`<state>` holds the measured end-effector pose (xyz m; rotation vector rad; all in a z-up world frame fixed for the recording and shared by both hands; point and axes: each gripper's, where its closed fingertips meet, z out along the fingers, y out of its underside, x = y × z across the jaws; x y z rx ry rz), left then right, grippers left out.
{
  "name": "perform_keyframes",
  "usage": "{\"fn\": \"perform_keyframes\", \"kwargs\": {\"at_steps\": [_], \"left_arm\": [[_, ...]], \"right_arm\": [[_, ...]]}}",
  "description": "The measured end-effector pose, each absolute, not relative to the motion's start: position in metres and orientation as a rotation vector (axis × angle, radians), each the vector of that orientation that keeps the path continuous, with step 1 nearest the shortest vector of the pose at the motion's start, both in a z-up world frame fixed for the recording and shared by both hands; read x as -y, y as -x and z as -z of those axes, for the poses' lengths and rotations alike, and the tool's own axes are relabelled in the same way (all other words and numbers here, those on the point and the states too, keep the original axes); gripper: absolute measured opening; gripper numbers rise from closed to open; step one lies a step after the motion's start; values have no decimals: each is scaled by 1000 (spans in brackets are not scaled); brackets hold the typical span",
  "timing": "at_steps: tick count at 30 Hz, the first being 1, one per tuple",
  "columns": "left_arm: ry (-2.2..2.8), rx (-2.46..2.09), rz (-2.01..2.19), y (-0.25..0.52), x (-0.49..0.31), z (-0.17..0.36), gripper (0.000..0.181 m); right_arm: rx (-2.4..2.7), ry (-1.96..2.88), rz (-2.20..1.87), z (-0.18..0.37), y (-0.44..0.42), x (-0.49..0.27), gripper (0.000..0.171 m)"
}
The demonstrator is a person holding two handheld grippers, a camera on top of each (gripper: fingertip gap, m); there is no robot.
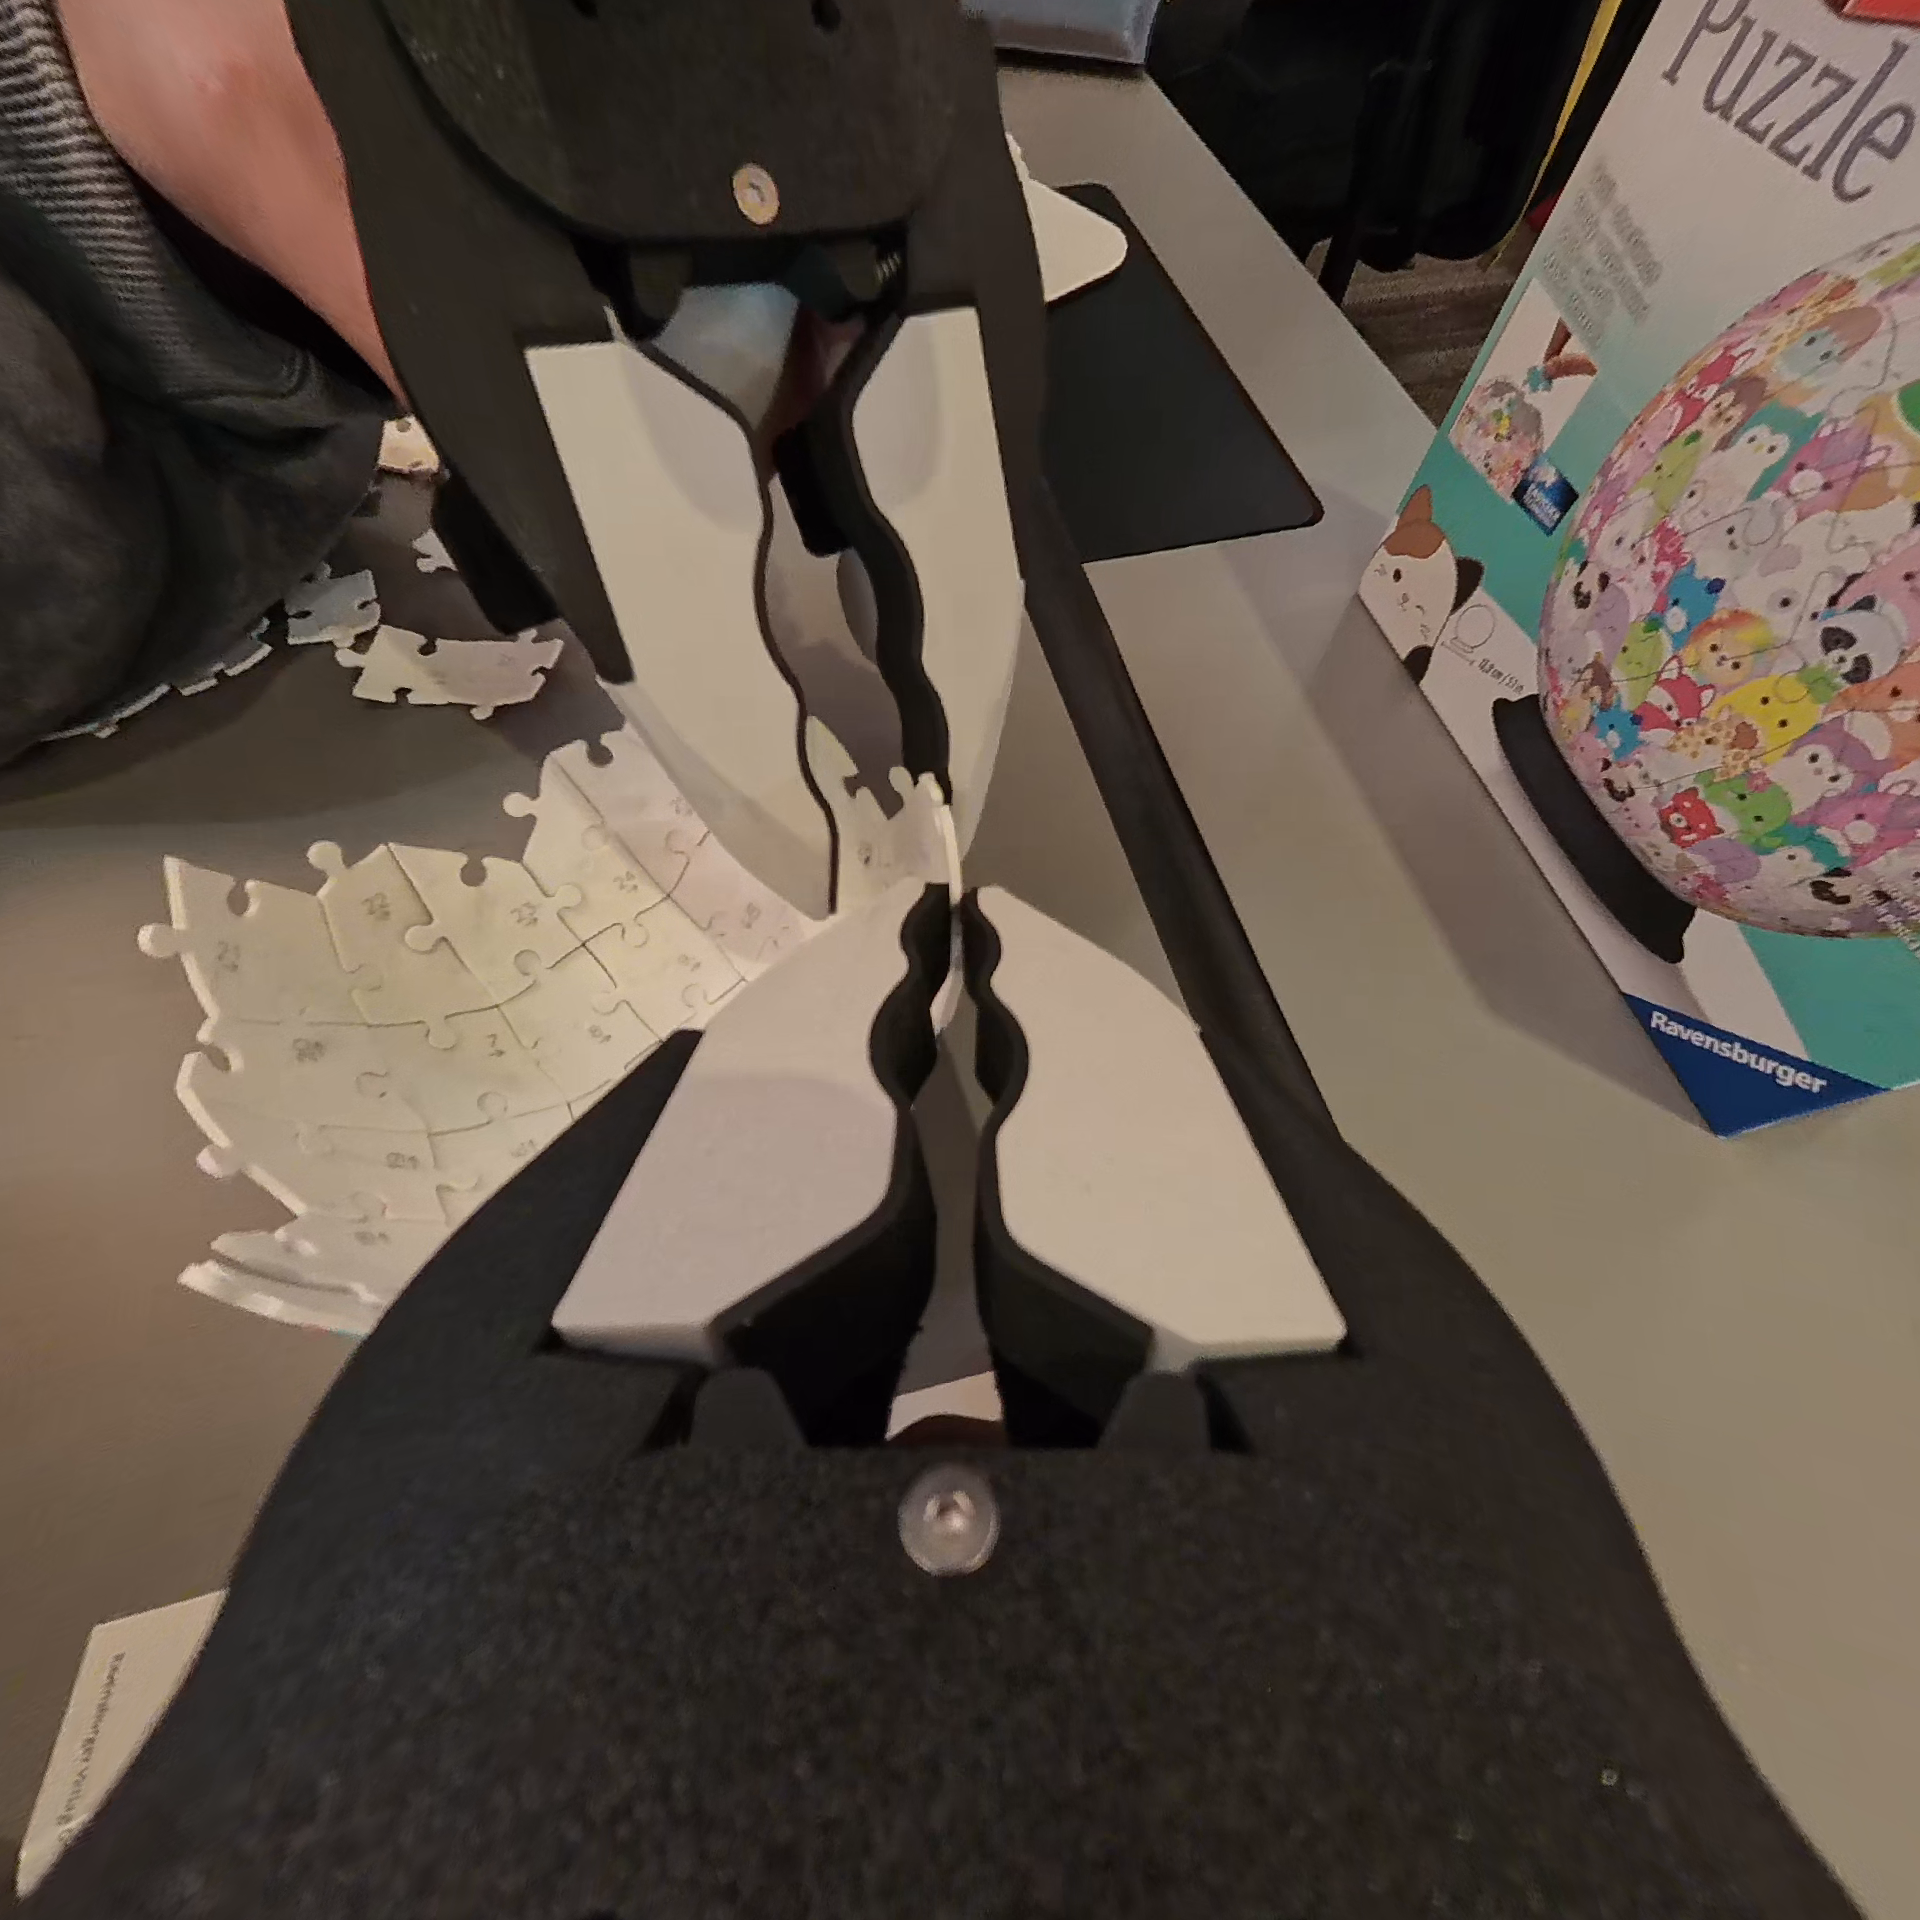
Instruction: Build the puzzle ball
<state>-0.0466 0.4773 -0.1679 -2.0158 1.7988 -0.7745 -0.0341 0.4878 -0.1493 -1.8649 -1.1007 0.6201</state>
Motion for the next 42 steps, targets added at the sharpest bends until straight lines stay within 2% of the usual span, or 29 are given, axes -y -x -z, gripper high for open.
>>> {"fn": "perform_keyframes", "kwargs": {"at_steps": [6, 12, 25, 32, 35, 37, 42], "left_arm": [[2054, -1798, 779, 43, -480, 172, 19], [2083, -1792, 776, 44, -484, 174, 5], [2101, -1803, 774, 45, -484, 173, 4], [2027, -1776, 790, 38, -484, 160, 18], [2003, -1764, 764, 37, -488, 156, 17], [1991, -1771, 737, 38, -490, 158, 7], [1972, -1789, 714, 38, -490, 160, 5]], "right_arm": [[1108, 1855, -604, 150, 34, -488, 2], [1118, 1839, -601, 150, 34, -488, 2], [1133, 1816, -592, 149, 35, -488, 2], [1135, 1798, -579, 147, 34, -490, 2], [1131, 1802, -582, 147, 33, -491, 2], [1131, 1801, -585, 147, 33, -491, 2], [1128, 1814, -592, 149, 33, -491, 2]]}}
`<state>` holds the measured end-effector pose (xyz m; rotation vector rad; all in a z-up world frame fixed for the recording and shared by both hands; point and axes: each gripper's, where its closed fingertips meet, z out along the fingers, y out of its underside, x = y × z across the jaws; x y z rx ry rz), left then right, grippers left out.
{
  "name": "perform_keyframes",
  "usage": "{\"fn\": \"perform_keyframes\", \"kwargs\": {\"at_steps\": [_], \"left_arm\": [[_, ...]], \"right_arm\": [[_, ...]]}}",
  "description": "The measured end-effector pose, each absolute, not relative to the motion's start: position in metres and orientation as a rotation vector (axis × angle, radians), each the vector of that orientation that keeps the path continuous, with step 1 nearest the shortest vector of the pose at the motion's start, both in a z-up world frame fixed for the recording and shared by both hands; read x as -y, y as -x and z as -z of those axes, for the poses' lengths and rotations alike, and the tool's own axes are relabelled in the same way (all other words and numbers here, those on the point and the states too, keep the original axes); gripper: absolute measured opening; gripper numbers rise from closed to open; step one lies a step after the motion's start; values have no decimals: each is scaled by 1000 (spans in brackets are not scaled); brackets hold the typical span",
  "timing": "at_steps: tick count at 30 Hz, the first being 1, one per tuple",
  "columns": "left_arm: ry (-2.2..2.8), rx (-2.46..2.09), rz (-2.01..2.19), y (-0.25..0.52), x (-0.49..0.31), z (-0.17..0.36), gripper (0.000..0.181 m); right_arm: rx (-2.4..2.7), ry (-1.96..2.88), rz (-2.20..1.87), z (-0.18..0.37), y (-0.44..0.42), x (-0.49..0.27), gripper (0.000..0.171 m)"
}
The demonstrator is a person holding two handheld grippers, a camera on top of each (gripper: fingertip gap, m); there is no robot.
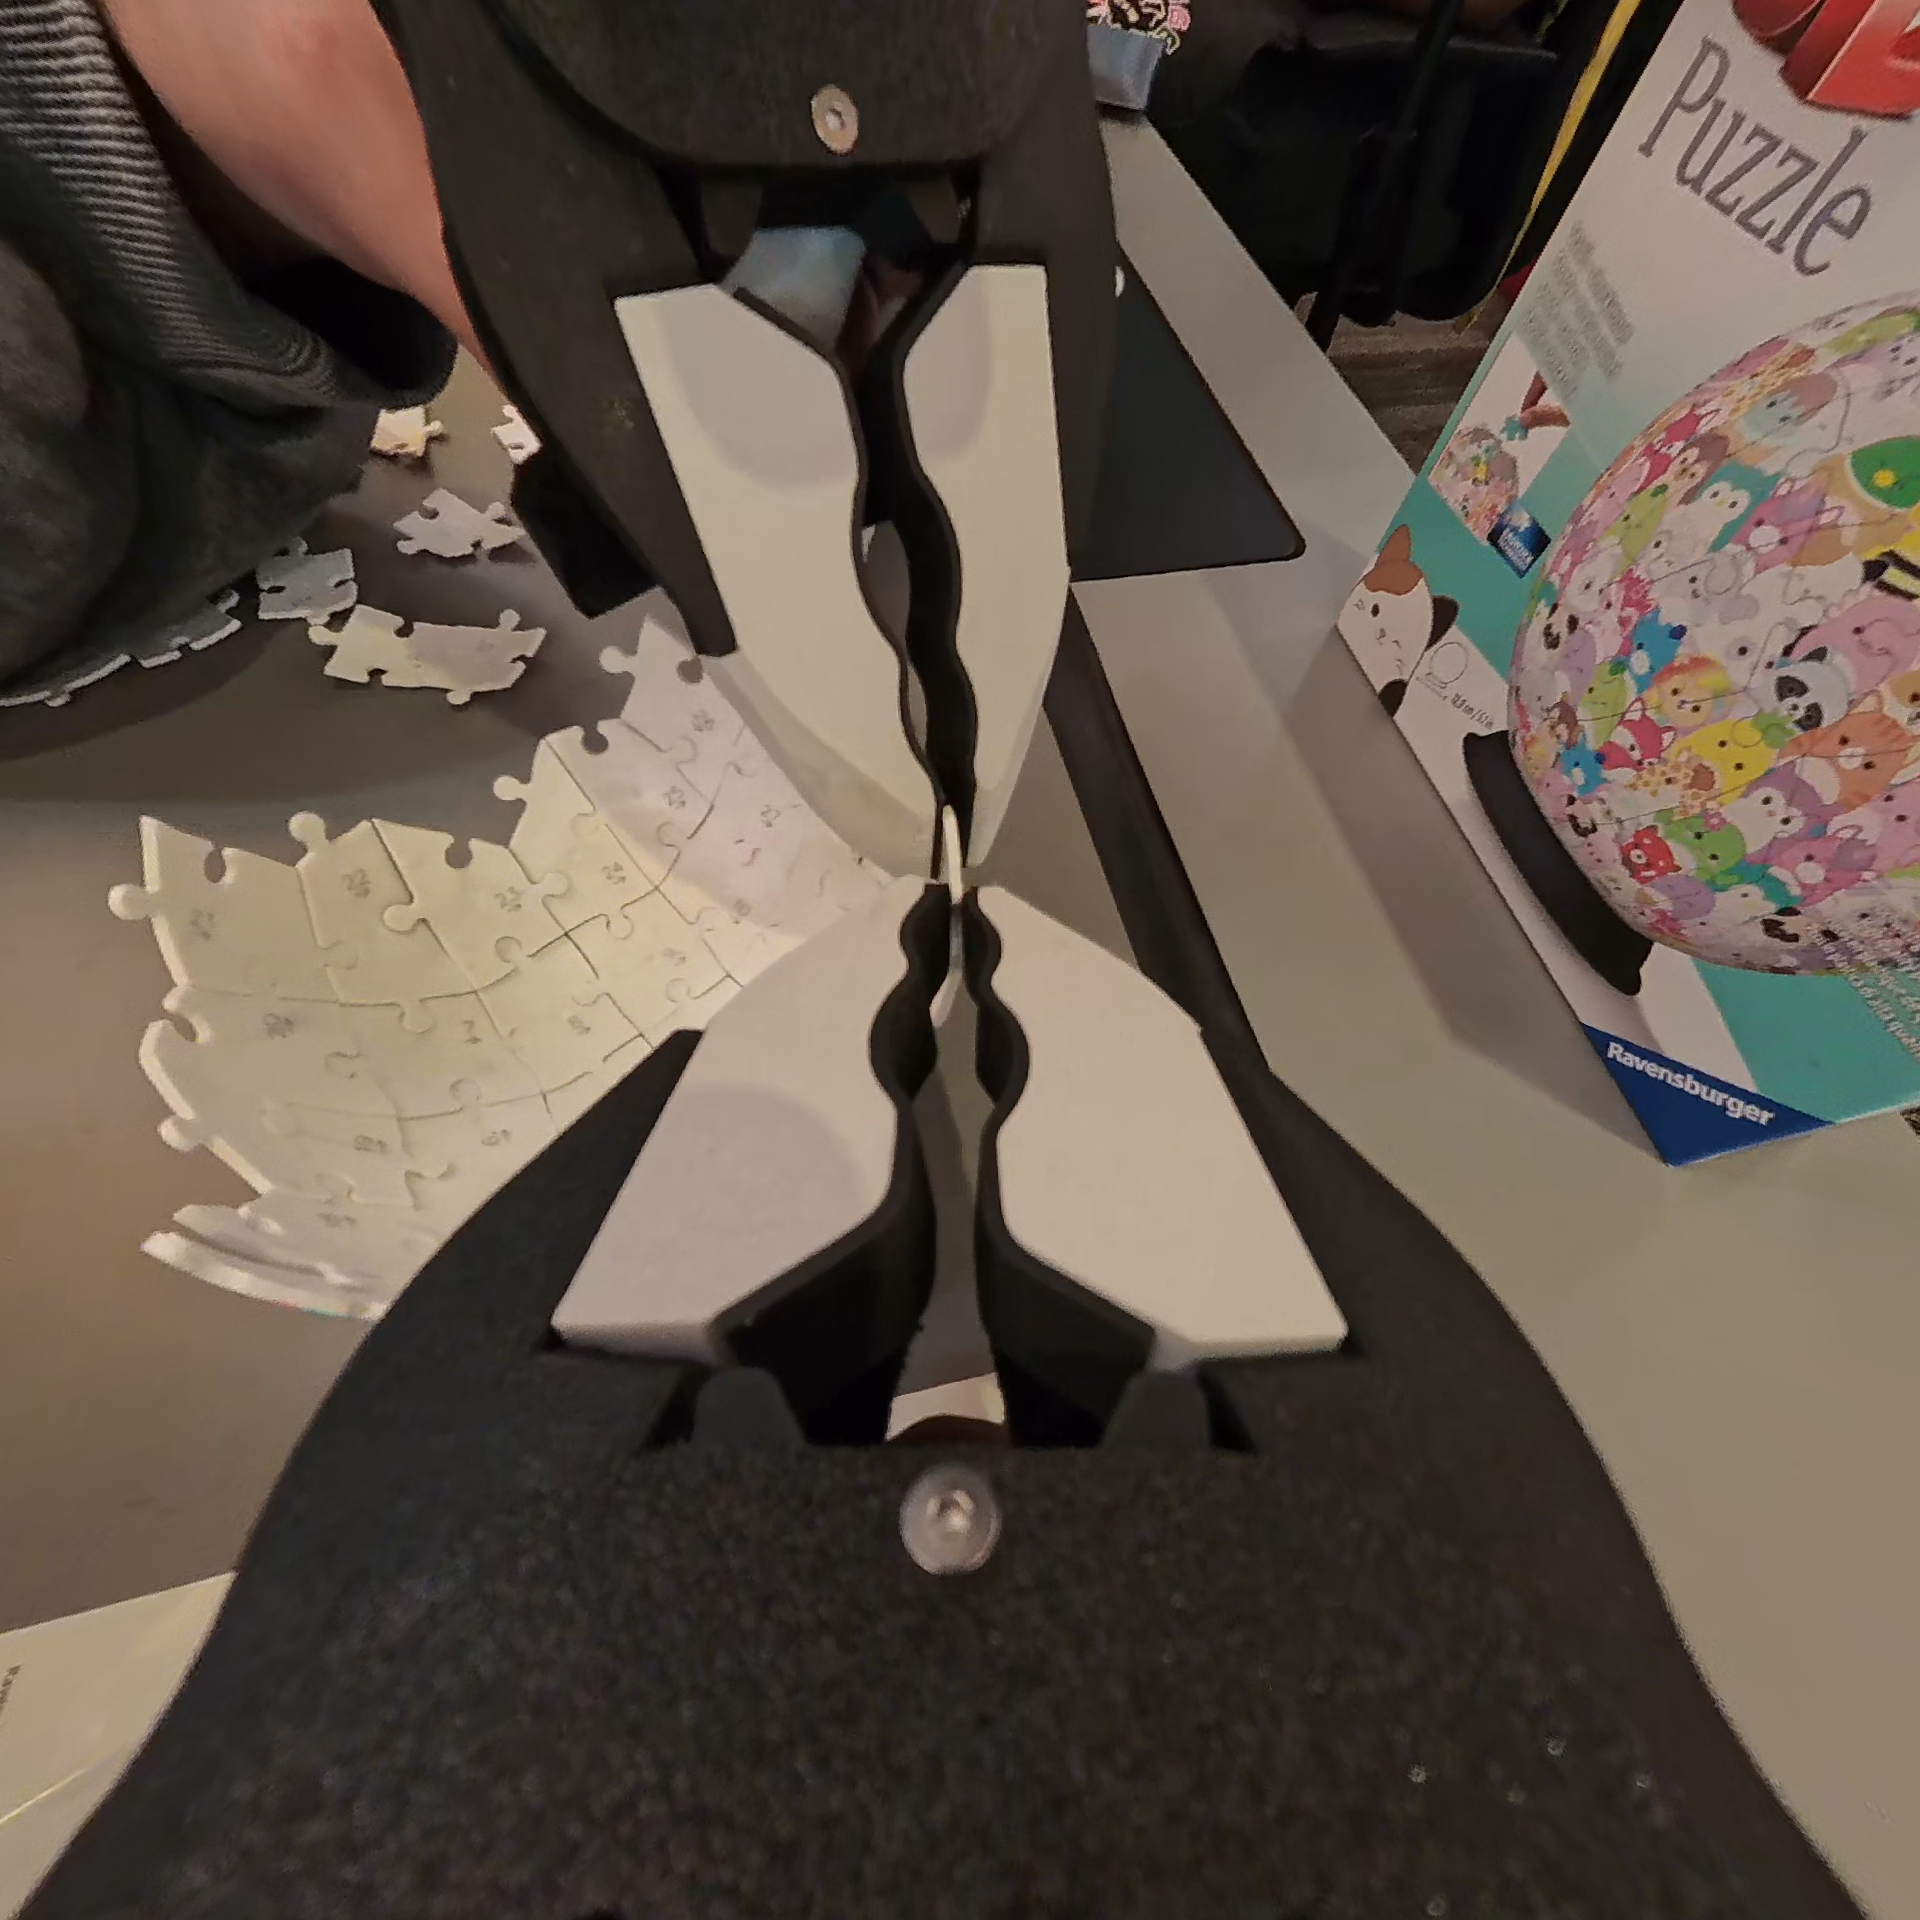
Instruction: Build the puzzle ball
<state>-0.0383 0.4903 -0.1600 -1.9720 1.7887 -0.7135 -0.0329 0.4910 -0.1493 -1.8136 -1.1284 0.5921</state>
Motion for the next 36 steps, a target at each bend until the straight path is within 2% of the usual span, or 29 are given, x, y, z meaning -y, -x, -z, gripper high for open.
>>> {"fn": "perform_keyframes", "kwargs": {"at_steps": [6, 11, 18, 22, 36], "left_arm": [[1958, -1800, 700, 38, -490, 159, 4], [1949, -1804, 683, 38, -490, 159, 3], [1945, -1810, 668, 39, -490, 158, 3], [1947, -1807, 660, 39, -491, 158, 2], [1944, -1820, 683, 40, -488, 158, 3]], "right_arm": [[1111, 1851, -608, 150, 31, -491, 3], [1060, 1935, -646, 149, 25, -490, 21], [997, 2062, -731, 164, 25, -491, 17], [1012, 2061, -757, 165, 28, -489, 5], [1047, 2052, -766, 165, 29, -485, 4]]}}
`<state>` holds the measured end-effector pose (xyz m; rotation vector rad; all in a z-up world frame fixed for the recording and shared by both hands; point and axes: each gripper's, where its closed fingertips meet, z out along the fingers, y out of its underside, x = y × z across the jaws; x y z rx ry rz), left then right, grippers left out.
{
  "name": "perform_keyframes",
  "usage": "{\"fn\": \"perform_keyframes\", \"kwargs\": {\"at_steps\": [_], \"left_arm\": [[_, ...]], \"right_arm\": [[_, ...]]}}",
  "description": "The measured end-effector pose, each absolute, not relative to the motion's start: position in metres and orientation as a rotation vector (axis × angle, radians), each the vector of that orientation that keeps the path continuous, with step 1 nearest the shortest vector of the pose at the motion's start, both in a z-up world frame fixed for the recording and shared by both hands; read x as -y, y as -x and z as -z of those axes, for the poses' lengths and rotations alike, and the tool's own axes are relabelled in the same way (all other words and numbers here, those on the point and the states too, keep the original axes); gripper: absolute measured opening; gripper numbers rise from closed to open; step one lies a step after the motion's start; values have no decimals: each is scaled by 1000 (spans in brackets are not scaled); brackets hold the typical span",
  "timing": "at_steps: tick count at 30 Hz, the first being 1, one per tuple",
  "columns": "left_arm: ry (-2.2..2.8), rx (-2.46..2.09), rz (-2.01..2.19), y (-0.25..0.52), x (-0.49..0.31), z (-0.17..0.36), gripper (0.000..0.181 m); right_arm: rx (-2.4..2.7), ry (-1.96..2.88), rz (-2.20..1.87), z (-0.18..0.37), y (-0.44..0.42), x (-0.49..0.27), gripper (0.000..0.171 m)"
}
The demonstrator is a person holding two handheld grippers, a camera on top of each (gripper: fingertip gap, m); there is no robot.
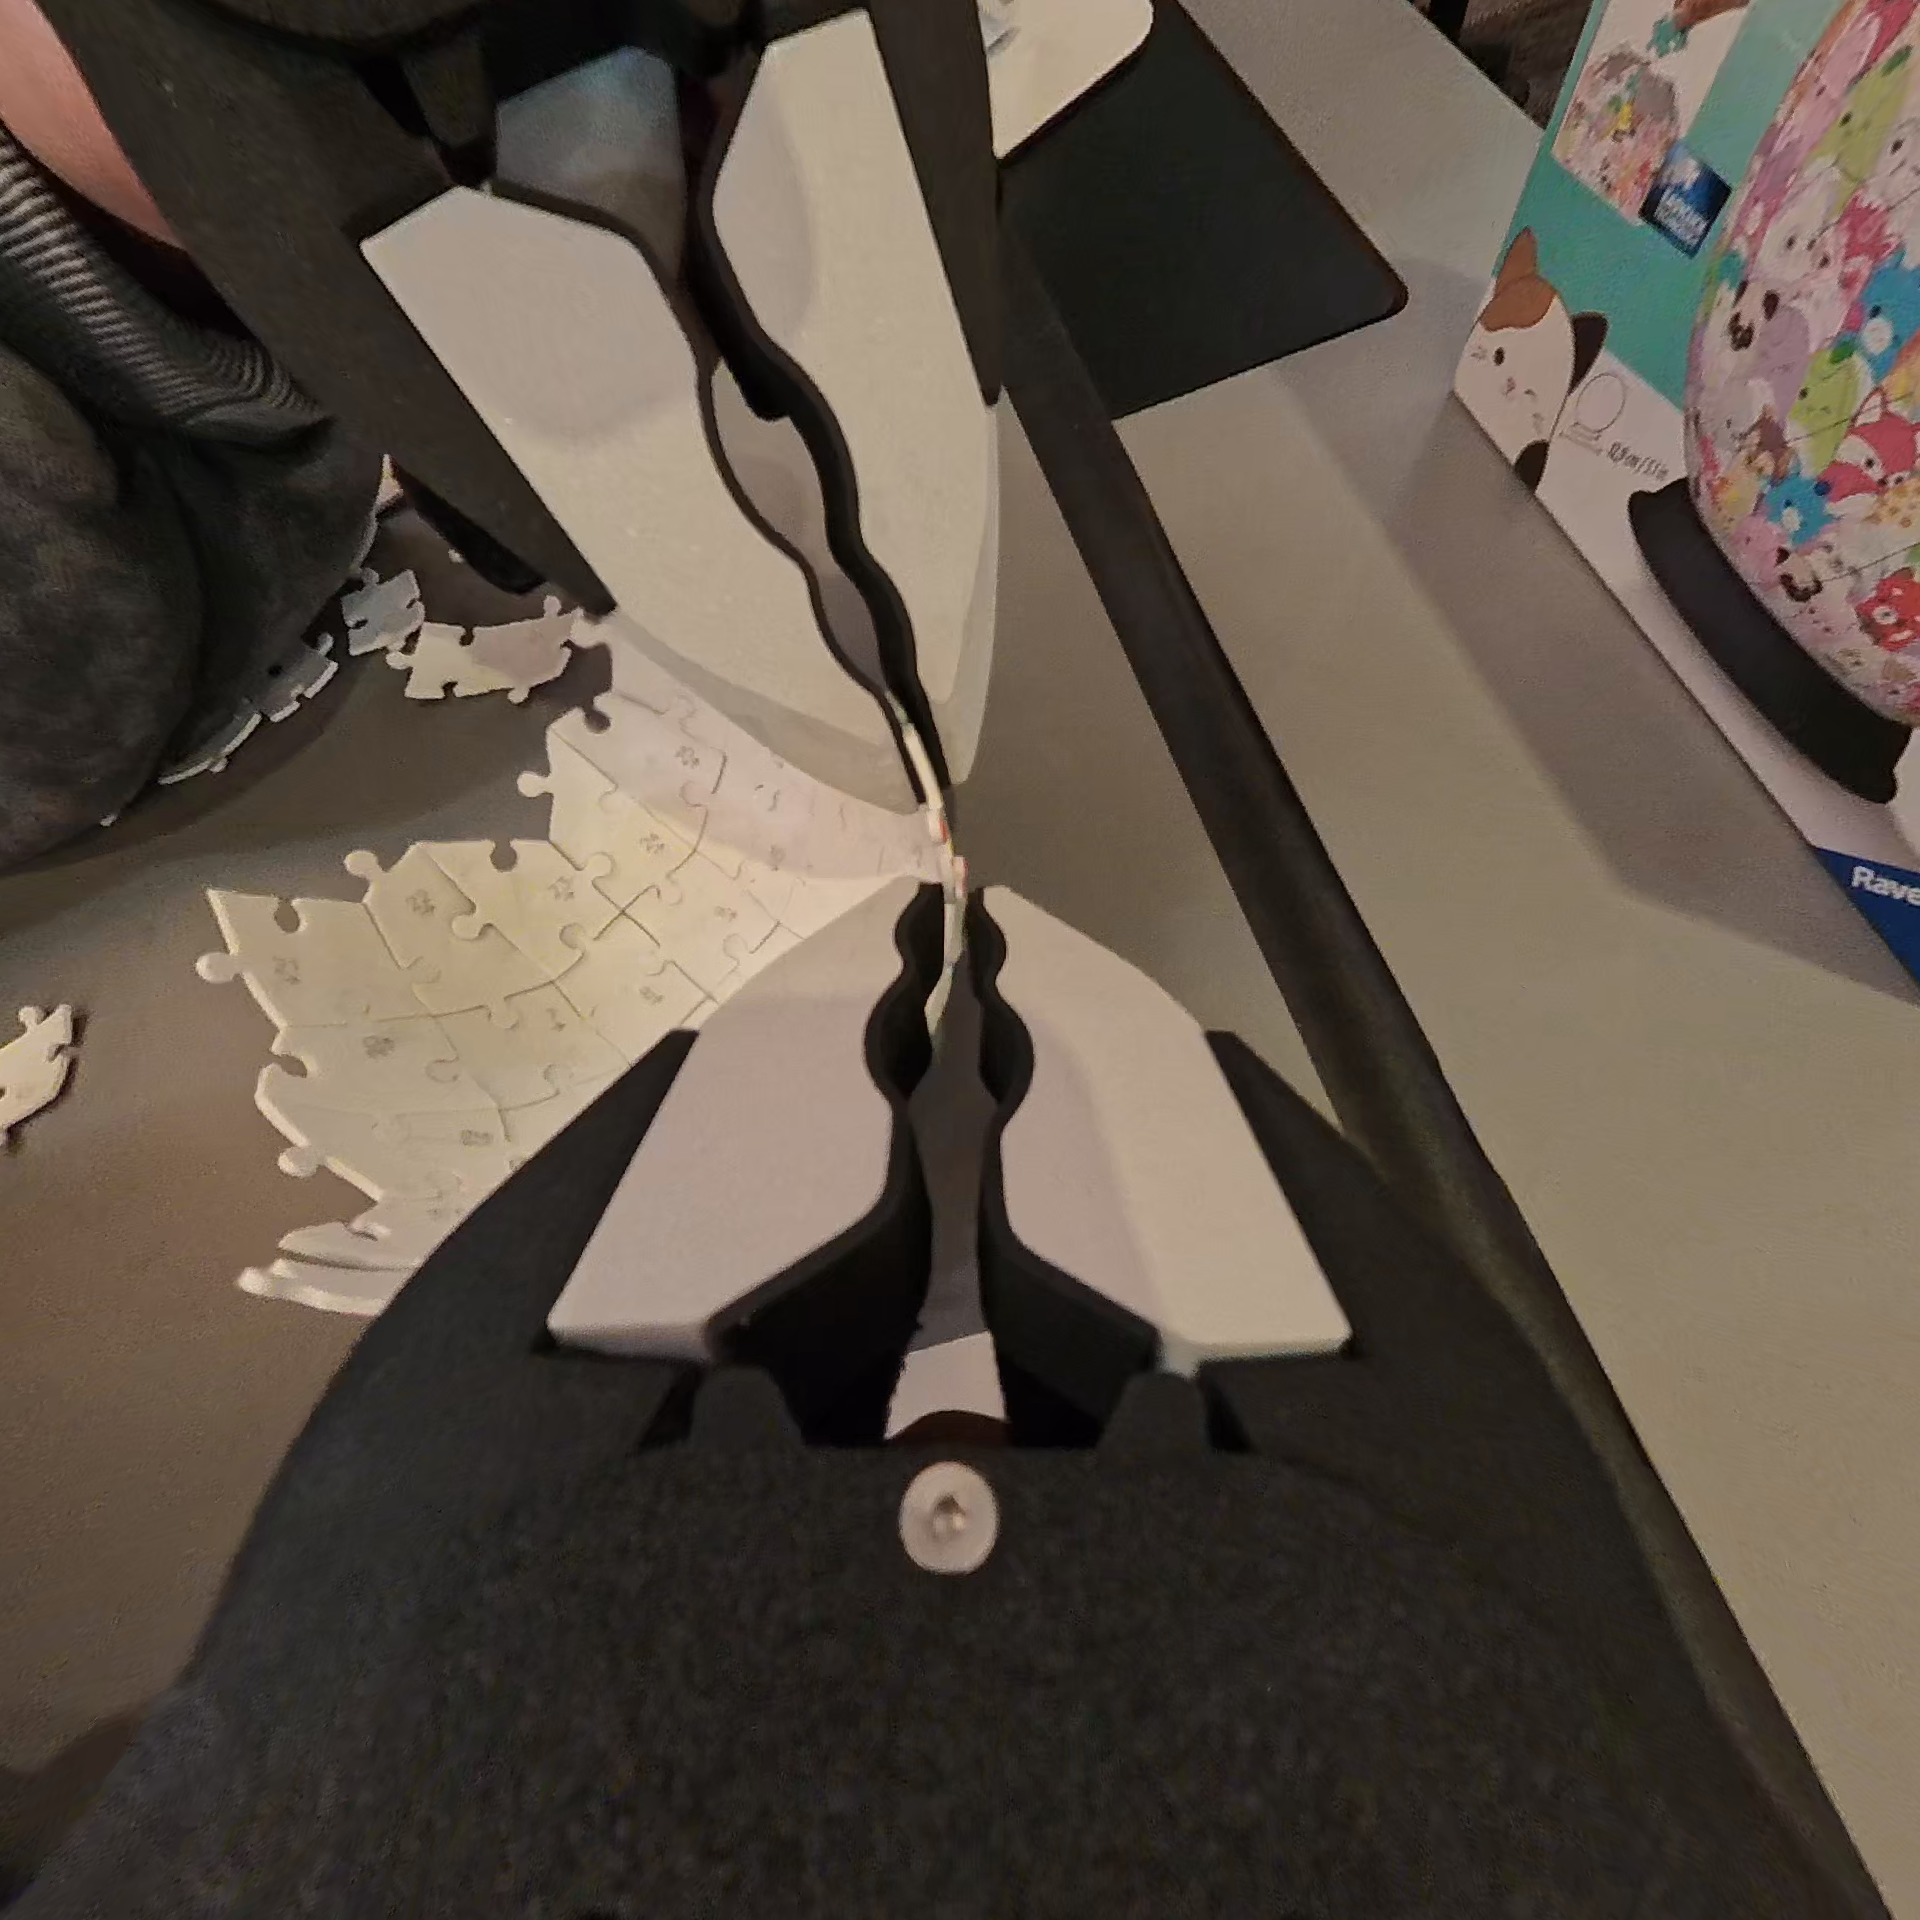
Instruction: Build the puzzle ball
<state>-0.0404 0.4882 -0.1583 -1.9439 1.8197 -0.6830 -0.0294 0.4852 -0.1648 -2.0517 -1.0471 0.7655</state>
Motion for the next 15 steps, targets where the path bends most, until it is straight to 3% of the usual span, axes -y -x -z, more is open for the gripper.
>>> {"fn": "perform_keyframes", "kwargs": {"at_steps": [3, 6, 10, 13, 15], "left_arm": [[1946, -1824, 690, 42, -488, 158, 3], [1946, -1830, 684, 42, -487, 158, 3], [1944, -1834, 682, 42, -487, 158, 3], [1946, -1831, 691, 42, -487, 158, 2], [1947, -1825, 696, 43, -487, 157, 2]], "right_arm": [[1042, 2026, -777, 164, 31, -485, 6], [994, 2092, -833, 168, 30, -485, 22], [964, 2124, -957, 169, 32, -482, 21], [992, 2116, -945, 170, 31, -481, 3], [994, 2108, -925, 168, 31, -482, 2]]}}
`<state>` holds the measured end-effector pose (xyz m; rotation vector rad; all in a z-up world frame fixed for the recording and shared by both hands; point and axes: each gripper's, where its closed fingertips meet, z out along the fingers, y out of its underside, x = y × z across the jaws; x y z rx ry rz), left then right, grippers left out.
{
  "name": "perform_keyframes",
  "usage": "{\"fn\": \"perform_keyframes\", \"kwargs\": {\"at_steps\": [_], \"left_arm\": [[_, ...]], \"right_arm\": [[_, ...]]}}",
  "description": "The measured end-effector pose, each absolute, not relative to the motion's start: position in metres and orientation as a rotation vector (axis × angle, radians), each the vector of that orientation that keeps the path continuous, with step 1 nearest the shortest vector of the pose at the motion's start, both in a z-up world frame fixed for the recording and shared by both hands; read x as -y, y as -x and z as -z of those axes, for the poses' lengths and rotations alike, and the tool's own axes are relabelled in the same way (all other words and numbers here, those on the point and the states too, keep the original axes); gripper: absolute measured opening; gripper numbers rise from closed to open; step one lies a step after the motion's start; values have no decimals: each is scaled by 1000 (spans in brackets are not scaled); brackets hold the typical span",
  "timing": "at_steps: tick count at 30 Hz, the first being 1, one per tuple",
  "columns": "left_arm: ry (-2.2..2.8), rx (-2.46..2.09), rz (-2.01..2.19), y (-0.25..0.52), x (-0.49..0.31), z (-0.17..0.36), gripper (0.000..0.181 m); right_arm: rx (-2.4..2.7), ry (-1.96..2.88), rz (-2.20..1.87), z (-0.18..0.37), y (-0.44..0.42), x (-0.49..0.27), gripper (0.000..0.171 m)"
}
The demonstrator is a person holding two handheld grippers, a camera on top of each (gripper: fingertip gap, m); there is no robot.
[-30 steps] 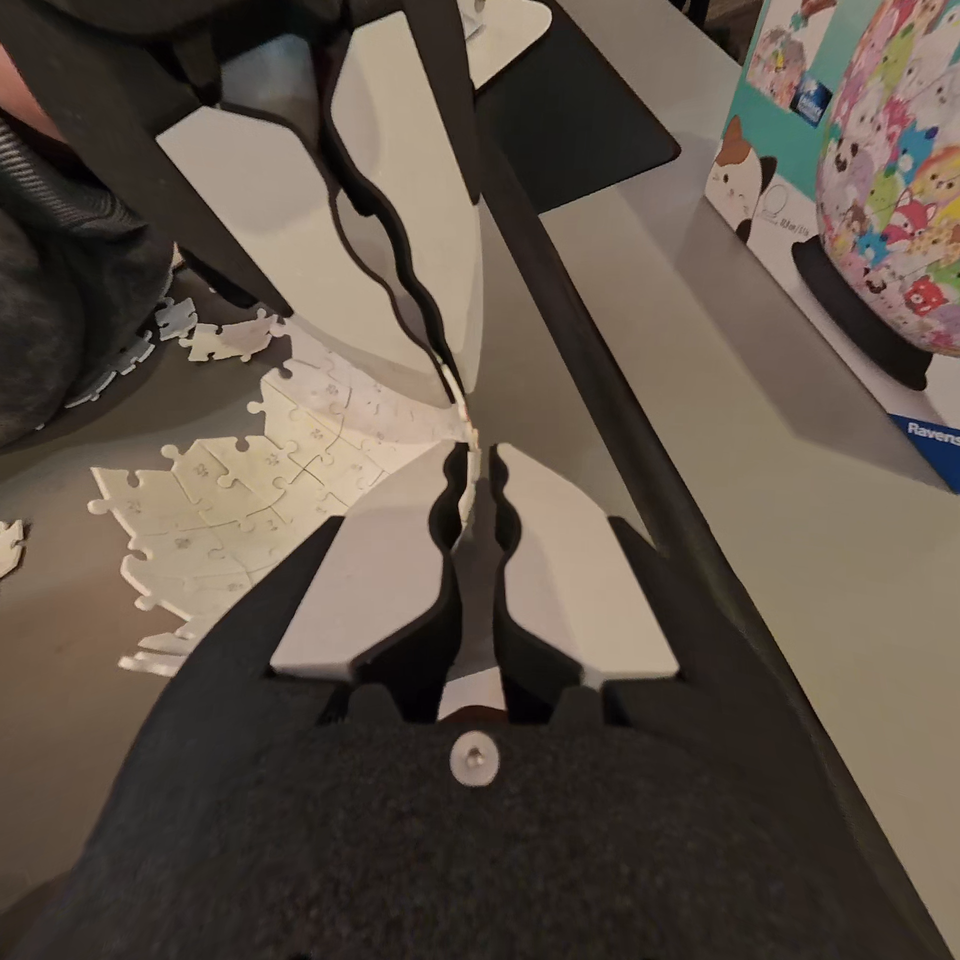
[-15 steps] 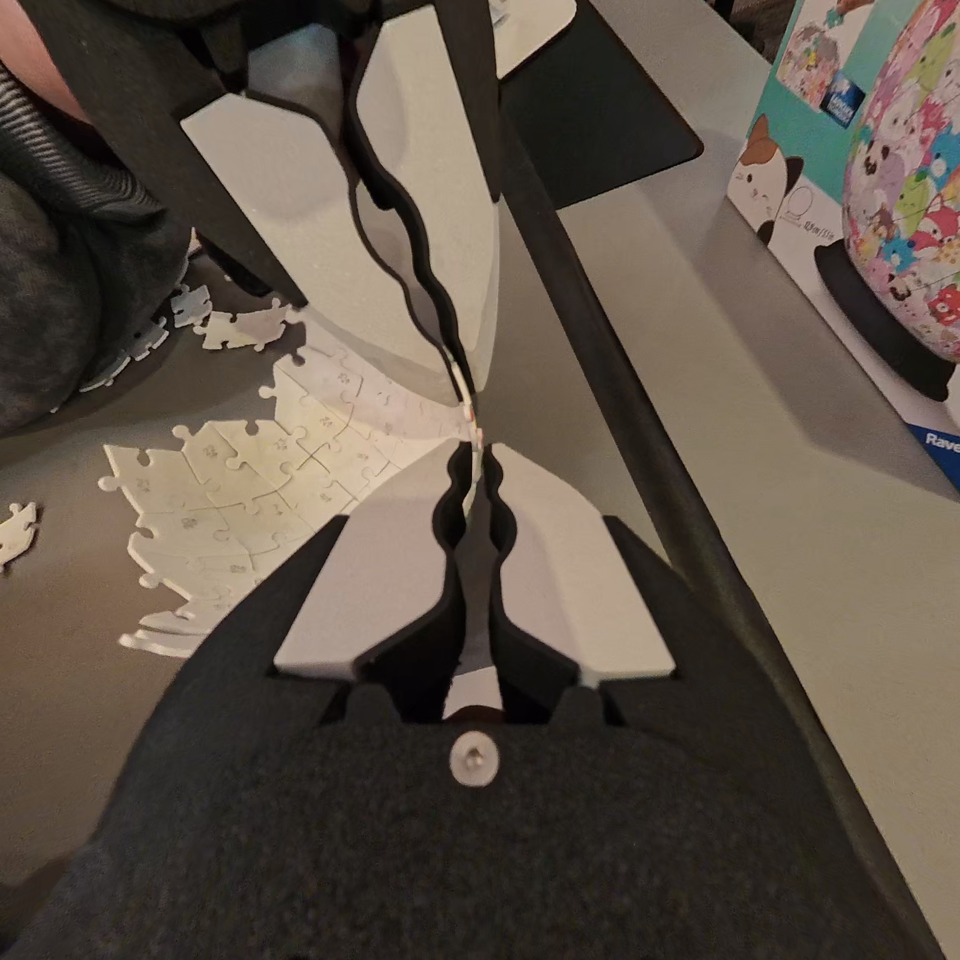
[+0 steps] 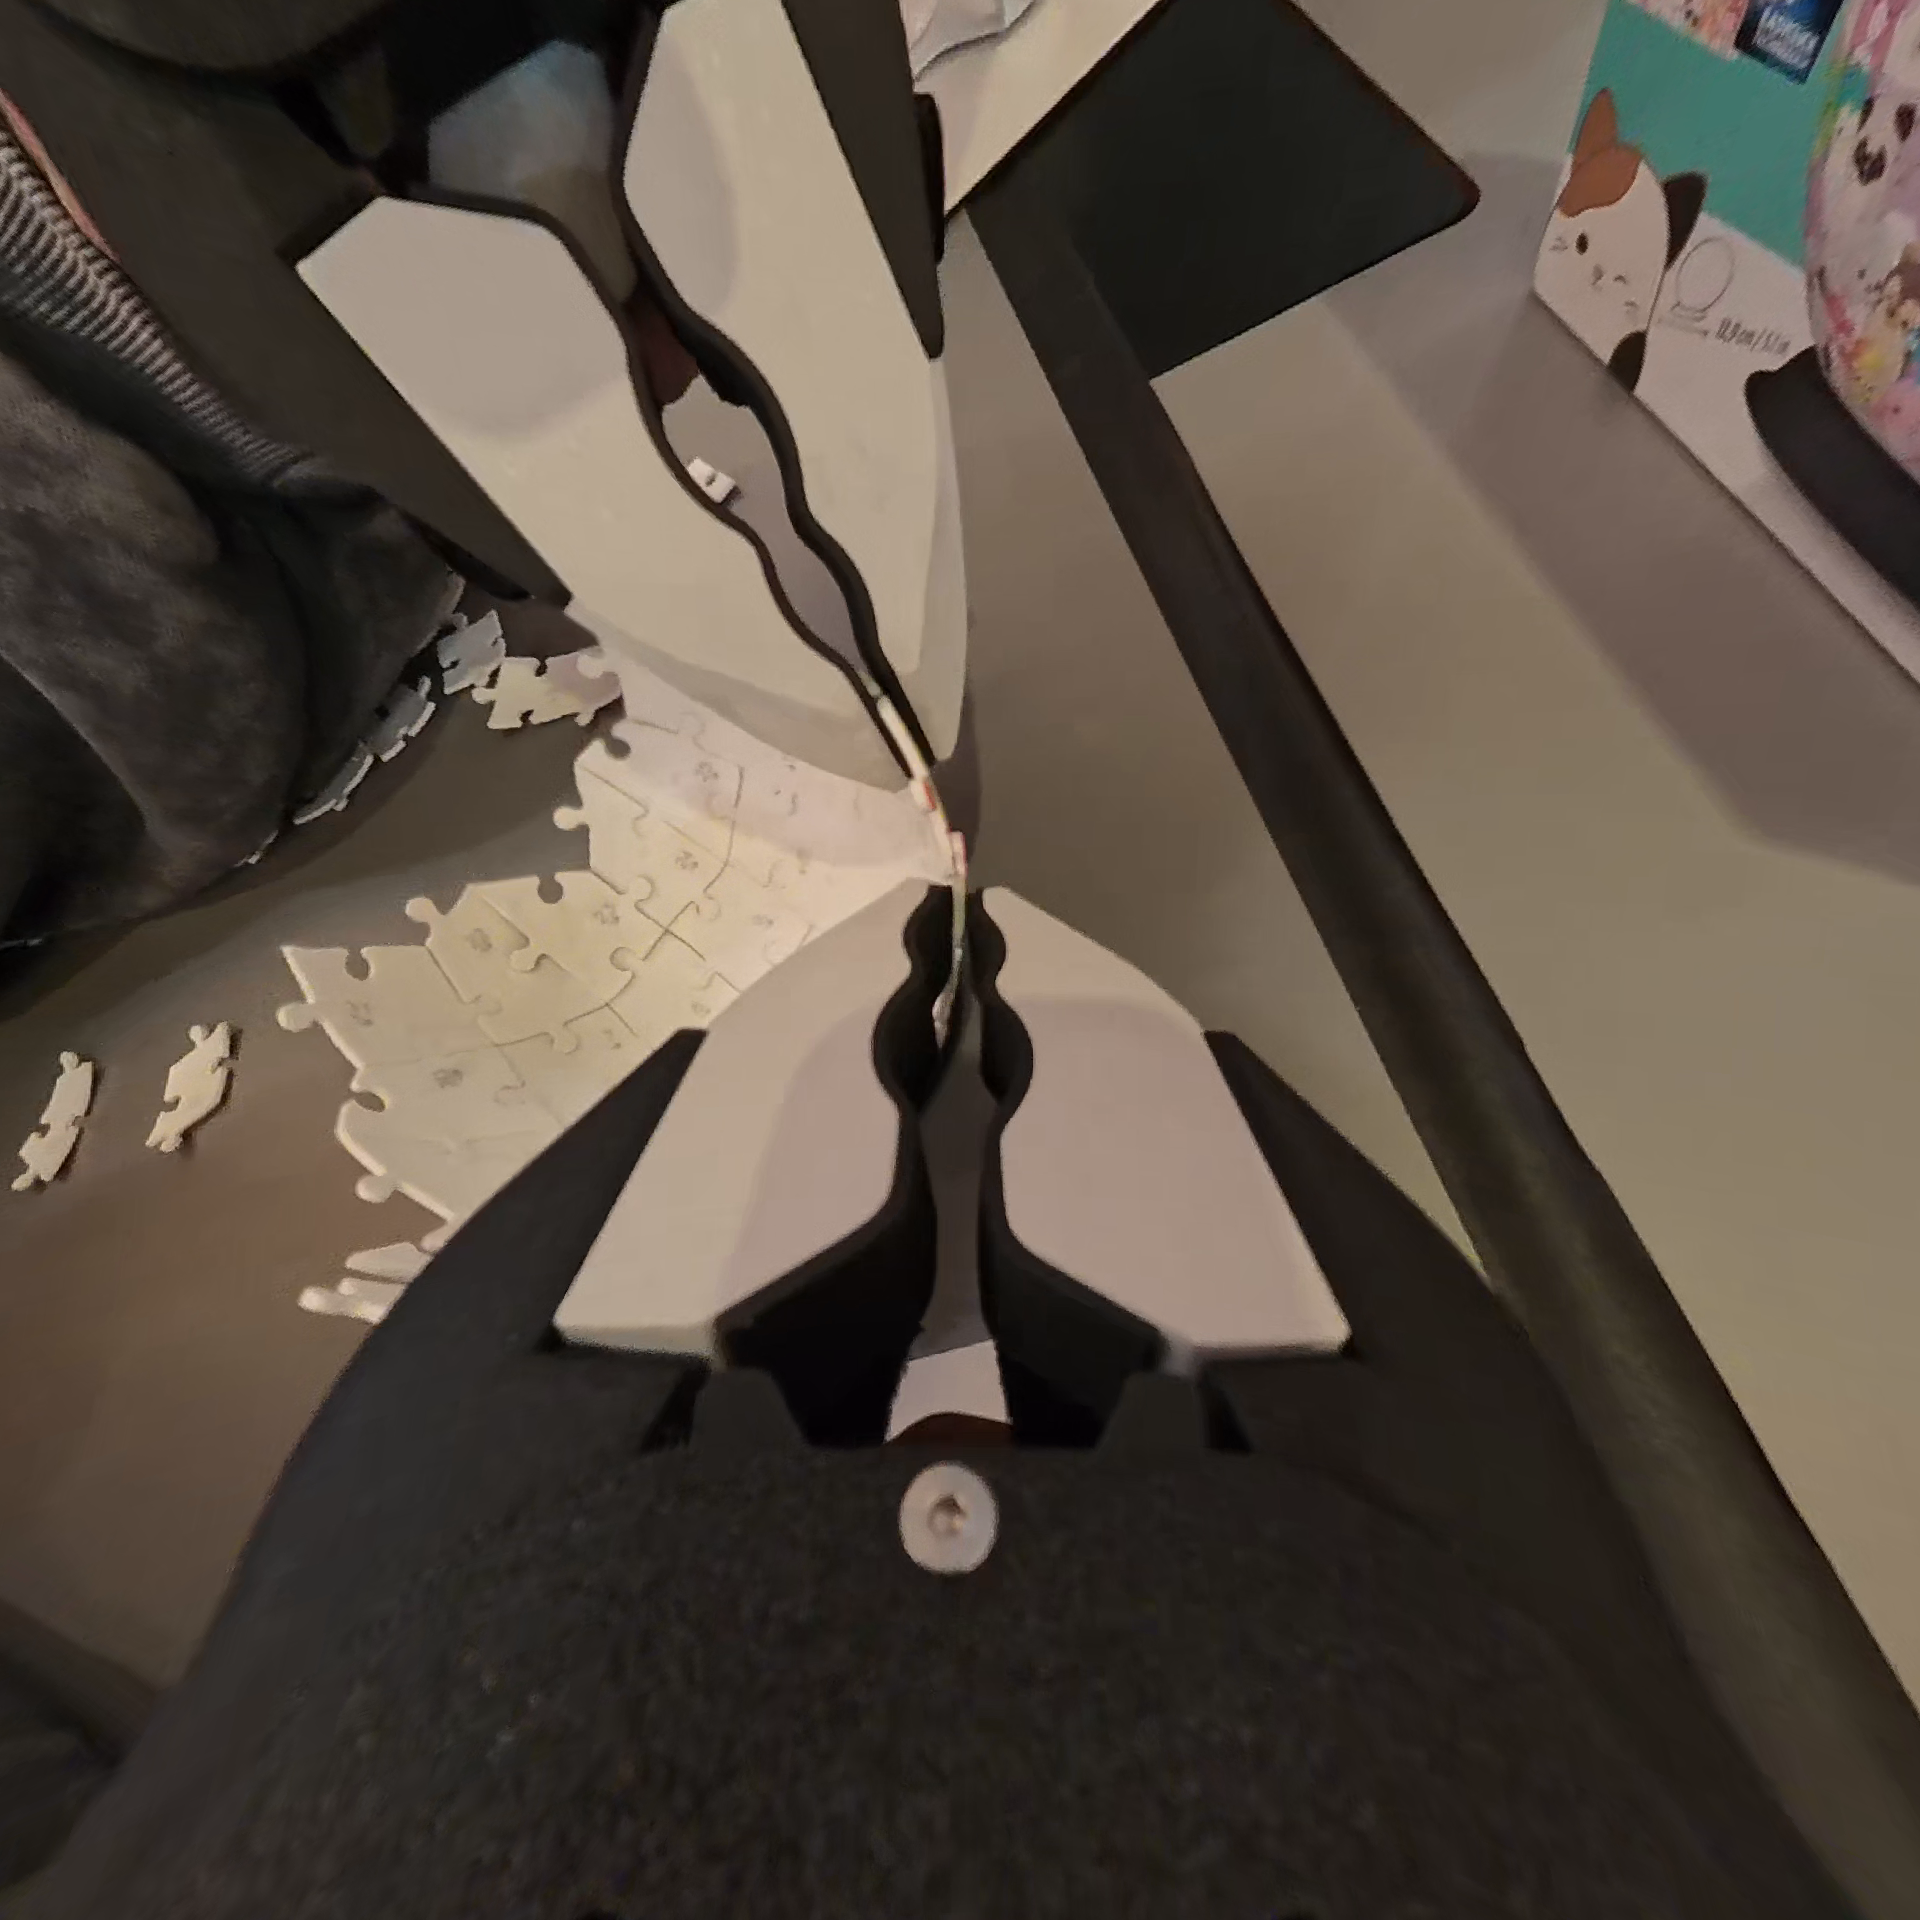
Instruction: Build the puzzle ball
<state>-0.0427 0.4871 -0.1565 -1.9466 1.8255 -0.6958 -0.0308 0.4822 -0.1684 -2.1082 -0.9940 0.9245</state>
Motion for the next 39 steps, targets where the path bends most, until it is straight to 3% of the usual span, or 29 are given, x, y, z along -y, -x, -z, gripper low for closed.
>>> {"fn": "perform_keyframes", "kwargs": {"at_steps": [39], "left_arm": [[1973, -1871, 684, 45, -482, 161, 3]], "right_arm": [[1125, 2078, -807, 171, 32, -476, 3]]}}
